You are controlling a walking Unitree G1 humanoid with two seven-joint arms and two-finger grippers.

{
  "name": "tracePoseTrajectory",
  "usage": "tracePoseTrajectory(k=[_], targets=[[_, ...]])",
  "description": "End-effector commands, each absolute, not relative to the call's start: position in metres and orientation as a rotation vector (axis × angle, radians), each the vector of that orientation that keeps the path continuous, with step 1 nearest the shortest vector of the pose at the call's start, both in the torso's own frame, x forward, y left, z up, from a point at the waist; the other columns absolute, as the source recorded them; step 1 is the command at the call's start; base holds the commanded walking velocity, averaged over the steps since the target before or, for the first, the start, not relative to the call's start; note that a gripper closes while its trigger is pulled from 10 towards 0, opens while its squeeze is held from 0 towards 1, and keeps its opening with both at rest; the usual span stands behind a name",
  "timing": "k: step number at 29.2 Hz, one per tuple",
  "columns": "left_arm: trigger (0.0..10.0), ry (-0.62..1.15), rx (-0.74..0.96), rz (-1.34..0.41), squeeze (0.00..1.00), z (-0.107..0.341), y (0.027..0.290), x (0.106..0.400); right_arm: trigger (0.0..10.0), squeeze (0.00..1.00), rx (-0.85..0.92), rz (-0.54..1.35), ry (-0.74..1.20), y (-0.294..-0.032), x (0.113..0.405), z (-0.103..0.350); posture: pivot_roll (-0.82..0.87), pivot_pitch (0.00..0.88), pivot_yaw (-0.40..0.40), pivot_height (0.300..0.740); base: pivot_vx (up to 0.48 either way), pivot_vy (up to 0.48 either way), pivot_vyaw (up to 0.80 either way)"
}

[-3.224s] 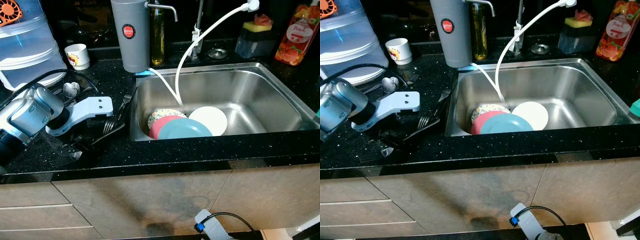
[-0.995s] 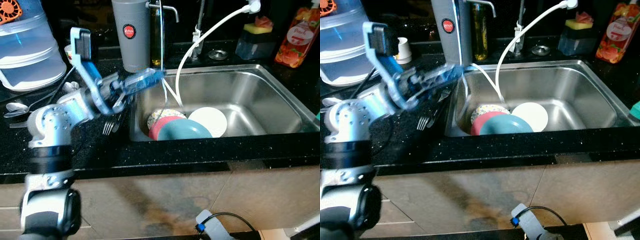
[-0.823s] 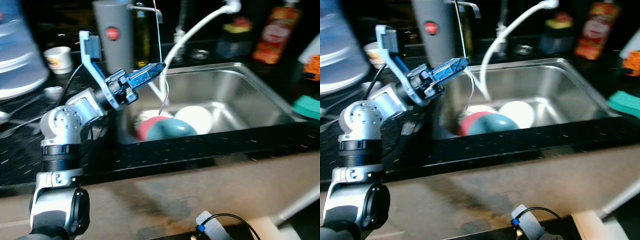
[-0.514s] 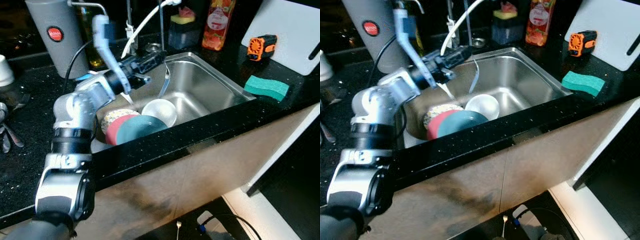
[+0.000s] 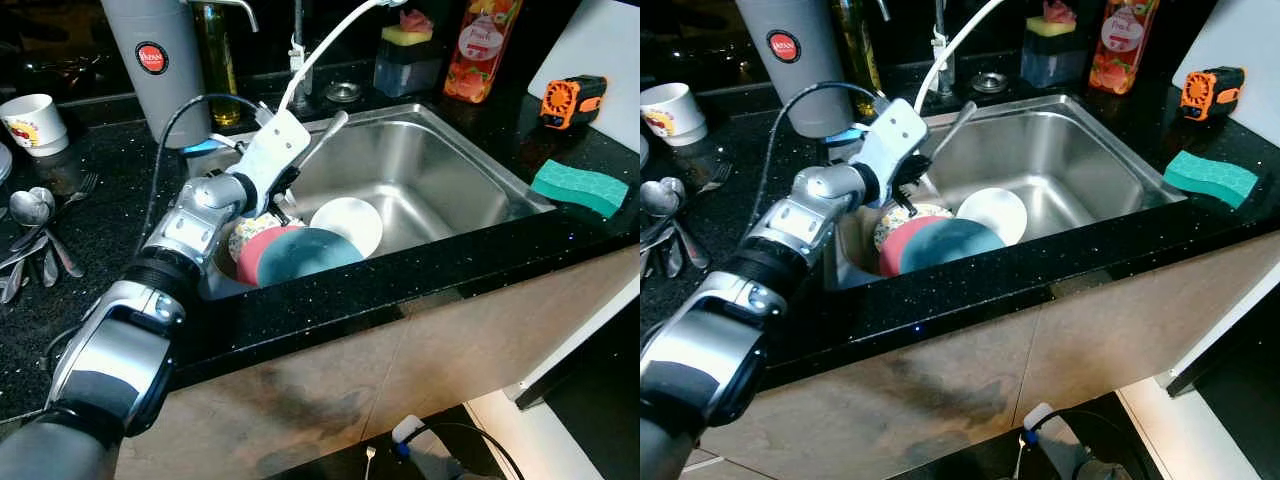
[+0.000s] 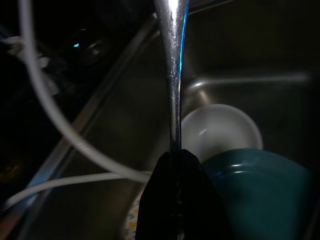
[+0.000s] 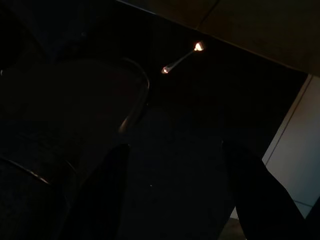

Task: Kitchen organization

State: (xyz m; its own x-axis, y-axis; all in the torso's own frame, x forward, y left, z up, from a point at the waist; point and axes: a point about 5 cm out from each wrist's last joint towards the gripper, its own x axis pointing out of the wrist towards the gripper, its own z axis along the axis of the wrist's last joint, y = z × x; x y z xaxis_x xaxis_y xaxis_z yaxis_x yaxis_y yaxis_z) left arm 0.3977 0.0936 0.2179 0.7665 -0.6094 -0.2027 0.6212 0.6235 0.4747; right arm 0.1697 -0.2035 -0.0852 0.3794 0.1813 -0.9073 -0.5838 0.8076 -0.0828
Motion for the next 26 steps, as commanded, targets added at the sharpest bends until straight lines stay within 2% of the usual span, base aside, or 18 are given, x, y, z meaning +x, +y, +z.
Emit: tracePoseTrajectory(k=[1, 5, 6, 7, 8, 9, 18, 19, 20, 21, 24, 26], targets=[[10.0, 0.011, 0.586, -0.747, 0.0, 0.216, 0.087, 0.397, 10.0, 0.0, -0.429, 0.517, 1.074, -0.201, 0.169, -0.086, 0.0, 0.0, 0.051, 0.74, 0.0, 0.0, 0.0], [10.0, 0.005, 0.56, -0.824, 0.0, 0.209, 0.076, 0.394, 10.0, 0.0, -0.43, 0.515, 1.074, -0.201, 0.169, -0.086, 0.0, 0.0, 0.055, 0.74, 0.0, 0.0, 0.0], [10.0, 0.016, 0.545, -0.848, 0.33, 0.206, 0.074, 0.393, 10.0, 0.0, -0.43, 0.515, 1.073, -0.201, 0.169, -0.086, 0.0, 0.0, 0.054, 0.74, 0.0, 0.0, 0.0], [10.0, 0.016, 0.545, -0.848, 0.33, 0.206, 0.074, 0.393, 10.0, 0.0, -0.43, 0.515, 1.073, -0.201, 0.169, -0.086, 0.0, 0.0, 0.054, 0.74, 0.0, 0.0, 0.0], [10.0, 0.029, 0.532, -0.866, 0.75, 0.204, 0.073, 0.392, 10.0, 0.0, -0.431, 0.515, 1.074, -0.201, 0.168, -0.086, 0.0, 0.0, 0.056, 0.74, 0.0, 0.0, 0.0], [10.0, 0.034, 0.528, -0.876, 1.0, 0.202, 0.072, 0.392, 10.0, 0.0, -0.431, 0.515, 1.074, -0.201, 0.168, -0.086, 0.0, 0.0, 0.054, 0.74, 0.0, 0.0, 0.0], [10.0, -0.032, 0.474, -0.822, 1.0, 0.214, 0.081, 0.396, 10.0, 0.0, -0.432, 0.518, 1.072, -0.2, 0.169, -0.086, 0.0, 0.0, 0.053, 0.74, 0.0, 0.0, 0.0], [10.0, -0.055, 0.47, -0.803, 0.83, 0.22, 0.084, 0.397, 10.0, 0.0, -0.431, 0.518, 1.072, -0.2, 0.169, -0.086, 0.0, 0.0, 0.053, 0.74, 0.0, 0.0, 0.0], [10.0, -0.055, 0.47, -0.803, 0.83, 0.22, 0.084, 0.397, 10.0, 0.0, -0.431, 0.518, 1.072, -0.2, 0.169, -0.086, 0.0, 0.0, 0.053, 0.74, 0.0, 0.0, 0.0], [10.0, -0.086, 0.462, -0.79, 0.0, 0.227, 0.089, 0.397, 10.0, 0.0, -0.425, 0.518, 1.072, -0.2, 0.169, -0.086, 0.01, 0.0, 0.053, 0.74, 0.0, 0.0, 0.0], [10.0, -0.159, 0.481, -0.717, 0.0, 0.25, 0.116, 0.392, 10.0, 0.0, -0.388, 0.525, 1.073, -0.198, 0.168, -0.086, 0.02, 0.0, 0.051, 0.74, 0.0, 0.0, 0.0], [10.0, -0.156, 0.492, -0.699, 0.0, 0.252, 0.121, 0.391, 10.0, 0.0, -0.384, 0.529, 1.074, -0.198, 0.167, -0.086, 0.02, 0.0, 0.05, 0.74, 0.0, 0.0, 0.0]])
